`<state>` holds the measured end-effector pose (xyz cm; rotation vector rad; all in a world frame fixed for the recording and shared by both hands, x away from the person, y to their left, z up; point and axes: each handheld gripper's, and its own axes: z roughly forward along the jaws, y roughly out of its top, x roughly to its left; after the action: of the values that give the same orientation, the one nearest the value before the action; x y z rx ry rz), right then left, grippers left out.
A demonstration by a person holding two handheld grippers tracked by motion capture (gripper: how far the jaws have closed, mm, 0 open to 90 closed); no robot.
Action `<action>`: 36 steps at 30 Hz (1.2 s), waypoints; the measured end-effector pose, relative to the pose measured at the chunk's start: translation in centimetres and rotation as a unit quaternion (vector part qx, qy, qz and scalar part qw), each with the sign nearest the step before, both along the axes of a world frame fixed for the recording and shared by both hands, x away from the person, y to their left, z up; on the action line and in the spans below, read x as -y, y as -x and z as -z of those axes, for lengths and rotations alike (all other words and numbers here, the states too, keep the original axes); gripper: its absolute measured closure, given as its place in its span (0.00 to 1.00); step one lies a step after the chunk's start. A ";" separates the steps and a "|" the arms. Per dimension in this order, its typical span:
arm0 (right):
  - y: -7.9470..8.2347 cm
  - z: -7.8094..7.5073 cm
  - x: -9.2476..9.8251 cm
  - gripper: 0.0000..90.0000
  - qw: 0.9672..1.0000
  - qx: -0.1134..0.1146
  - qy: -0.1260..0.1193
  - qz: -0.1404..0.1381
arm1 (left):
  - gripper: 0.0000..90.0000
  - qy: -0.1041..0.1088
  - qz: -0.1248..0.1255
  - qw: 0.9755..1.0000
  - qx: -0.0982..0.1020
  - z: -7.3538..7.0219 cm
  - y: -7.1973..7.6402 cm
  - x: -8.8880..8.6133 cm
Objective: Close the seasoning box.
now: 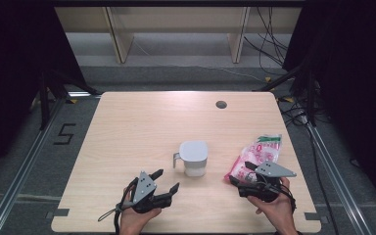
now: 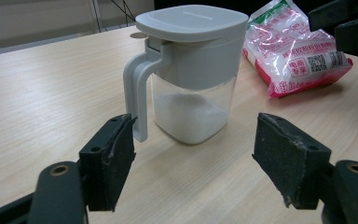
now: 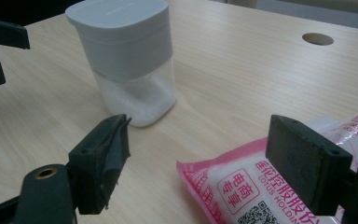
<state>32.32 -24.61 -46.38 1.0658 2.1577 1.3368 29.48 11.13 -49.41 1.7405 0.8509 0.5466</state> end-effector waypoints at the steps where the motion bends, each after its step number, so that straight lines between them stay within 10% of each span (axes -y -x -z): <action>1: 0.1 0.1 -0.1 0.25 1.000 -0.002 -0.004 0.008 | 0.31 0.002 0.001 1.000 0.001 0.1 0.1 0.0; 36: 1.3 0.8 0.0 0.24 1.000 -0.011 0.009 -0.022 | 0.30 -0.010 0.008 1.000 -0.013 1.3 0.9 0.2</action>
<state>31.03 -24.57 -47.19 1.0354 2.2171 1.3280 28.58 10.97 -50.73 1.7743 0.8515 0.5239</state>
